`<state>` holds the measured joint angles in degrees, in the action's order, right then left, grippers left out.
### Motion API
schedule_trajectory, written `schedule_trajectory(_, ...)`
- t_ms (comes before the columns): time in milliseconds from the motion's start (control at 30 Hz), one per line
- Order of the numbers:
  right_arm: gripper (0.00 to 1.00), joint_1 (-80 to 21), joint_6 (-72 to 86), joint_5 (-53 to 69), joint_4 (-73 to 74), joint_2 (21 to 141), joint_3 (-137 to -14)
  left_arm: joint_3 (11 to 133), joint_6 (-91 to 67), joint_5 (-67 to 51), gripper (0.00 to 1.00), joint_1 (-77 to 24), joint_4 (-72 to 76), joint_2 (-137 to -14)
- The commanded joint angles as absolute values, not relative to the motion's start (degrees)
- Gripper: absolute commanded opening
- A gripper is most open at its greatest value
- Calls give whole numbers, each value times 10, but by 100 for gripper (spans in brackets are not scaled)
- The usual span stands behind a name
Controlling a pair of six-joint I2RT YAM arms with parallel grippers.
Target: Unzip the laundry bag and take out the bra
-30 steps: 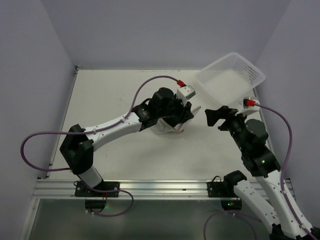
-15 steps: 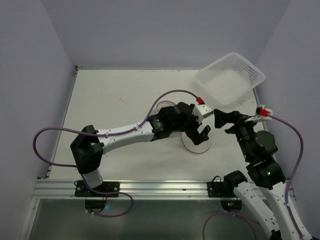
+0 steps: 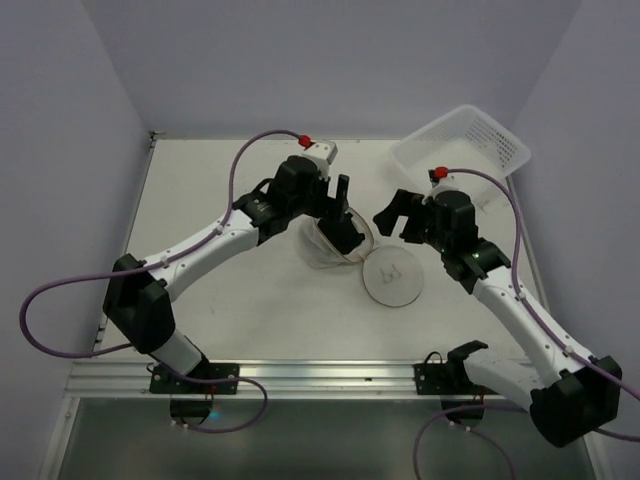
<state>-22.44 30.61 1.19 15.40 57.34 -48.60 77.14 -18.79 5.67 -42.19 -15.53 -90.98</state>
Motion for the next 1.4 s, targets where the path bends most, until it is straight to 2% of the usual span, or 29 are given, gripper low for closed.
schedule_trajectory(0,96,-225,324,72,105,637,-549,748,-225,69,96,-387,-196,-911)
schedule_trajectory(200,89,-237,316,120,91,782,-606,746,-235,33,91,-358,-189,-952)
schedule_trajectory(300,86,-250,305,120,89,844,-634,741,-234,30,83,-350,-191,-966)
schedule_trajectory(400,85,-257,305,120,84,889,-647,727,-233,21,72,-345,-181,-968)
schedule_trajectory(567,84,-263,303,127,75,939,-664,713,-233,5,49,-344,-170,-965)
schedule_trajectory(600,85,-265,302,126,73,947,-668,710,-233,5,41,-345,-169,-965)
schedule_trajectory(667,85,-266,298,128,70,965,-668,701,-232,3,35,-343,-164,-963)
schedule_trajectory(700,84,-268,296,129,68,969,-669,696,-232,-4,29,-344,-161,-962)
schedule_trajectory(900,79,-286,279,147,65,996,-684,671,-239,-29,12,-344,-136,-957)
schedule_trajectory(1033,68,-291,277,161,60,1006,-689,668,-241,-33,11,-344,-128,-954)
schedule_trajectory(1133,47,-293,279,161,55,1010,-687,667,-244,-33,9,-344,-127,-953)
schedule_trajectory(1167,31,-294,279,161,53,1011,-687,667,-244,-33,9,-344,-127,-953)
schedule_trajectory(1300,0,-294,278,164,62,1011,-692,665,-246,-24,7,-343,-126,-946)
schedule_trajectory(1367,0,-294,277,177,65,995,-690,667,-250,-13,6,-338,-131,-946)
